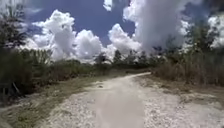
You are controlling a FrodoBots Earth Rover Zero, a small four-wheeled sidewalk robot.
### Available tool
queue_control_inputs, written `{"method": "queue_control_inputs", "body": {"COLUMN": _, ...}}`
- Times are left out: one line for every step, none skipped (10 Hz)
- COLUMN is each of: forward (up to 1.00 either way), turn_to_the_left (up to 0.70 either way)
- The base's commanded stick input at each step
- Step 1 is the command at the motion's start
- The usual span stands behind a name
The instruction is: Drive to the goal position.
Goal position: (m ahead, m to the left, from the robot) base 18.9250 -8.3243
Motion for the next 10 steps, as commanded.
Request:
{"method": "queue_control_inputs", "body": {"forward": 0.5, "turn_to_the_left": 0.0}}
{"method": "queue_control_inputs", "body": {"forward": 0.5, "turn_to_the_left": 0.0}}
{"method": "queue_control_inputs", "body": {"forward": 0.5, "turn_to_the_left": 0.0}}
{"method": "queue_control_inputs", "body": {"forward": 0.5, "turn_to_the_left": 0.0}}
{"method": "queue_control_inputs", "body": {"forward": 0.5, "turn_to_the_left": 0.0}}
{"method": "queue_control_inputs", "body": {"forward": 0.5, "turn_to_the_left": 0.0}}
{"method": "queue_control_inputs", "body": {"forward": 0.5, "turn_to_the_left": -0.5}}
{"method": "queue_control_inputs", "body": {"forward": 0.5, "turn_to_the_left": -0.47}}
{"method": "queue_control_inputs", "body": {"forward": 0.5, "turn_to_the_left": -0.32}}
{"method": "queue_control_inputs", "body": {"forward": 0.5, "turn_to_the_left": -0.14}}
